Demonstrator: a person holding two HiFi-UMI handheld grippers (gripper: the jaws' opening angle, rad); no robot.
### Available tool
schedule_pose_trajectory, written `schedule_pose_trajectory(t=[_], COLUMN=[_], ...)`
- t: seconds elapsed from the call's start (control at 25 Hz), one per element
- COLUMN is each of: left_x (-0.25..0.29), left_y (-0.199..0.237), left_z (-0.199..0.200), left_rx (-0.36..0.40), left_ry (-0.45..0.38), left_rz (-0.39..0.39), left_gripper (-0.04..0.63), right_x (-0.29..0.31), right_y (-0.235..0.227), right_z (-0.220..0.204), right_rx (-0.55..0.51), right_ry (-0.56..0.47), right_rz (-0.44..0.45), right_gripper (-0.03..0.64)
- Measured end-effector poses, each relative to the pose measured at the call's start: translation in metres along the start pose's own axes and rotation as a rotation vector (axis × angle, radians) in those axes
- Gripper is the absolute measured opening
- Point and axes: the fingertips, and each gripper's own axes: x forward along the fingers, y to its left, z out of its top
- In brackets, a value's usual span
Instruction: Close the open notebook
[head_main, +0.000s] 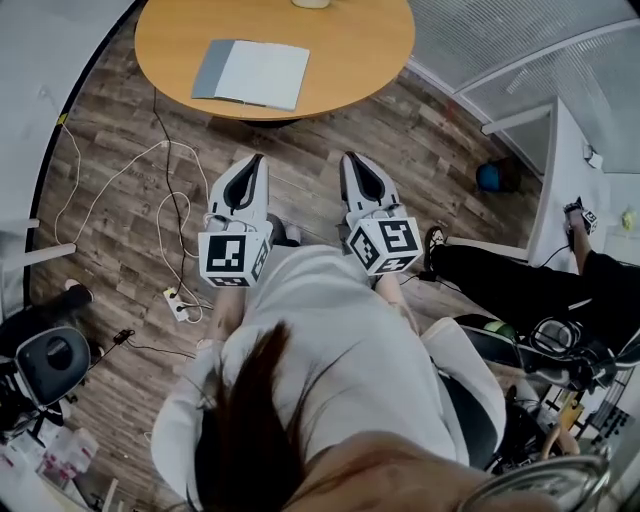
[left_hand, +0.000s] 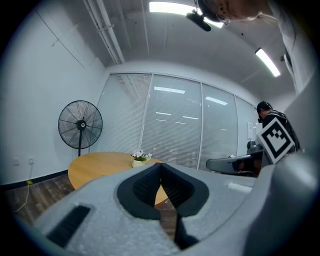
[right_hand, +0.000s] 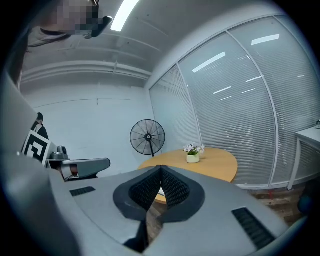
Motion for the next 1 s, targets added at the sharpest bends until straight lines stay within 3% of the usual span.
schedule_pose_trajectory(t=[0.44, 1.0], left_x=[0.036, 0.123], left_y=[0.027, 0.133], left_z=[0.0, 0.027], left_rx=[-0.014, -0.033], left_ry=[0.02, 0.027], left_rz=[0.016, 0.022], left_gripper=[0.017, 0.017], right_x=[0.028, 0.147], right_y=[-0.03, -0.037], right_z=[0.003, 0.041], right_rx=[0.029, 0.024], right_ry=[0.016, 0.013], right_rz=[-0.05, -0.088], right_gripper=[0.003, 0.003])
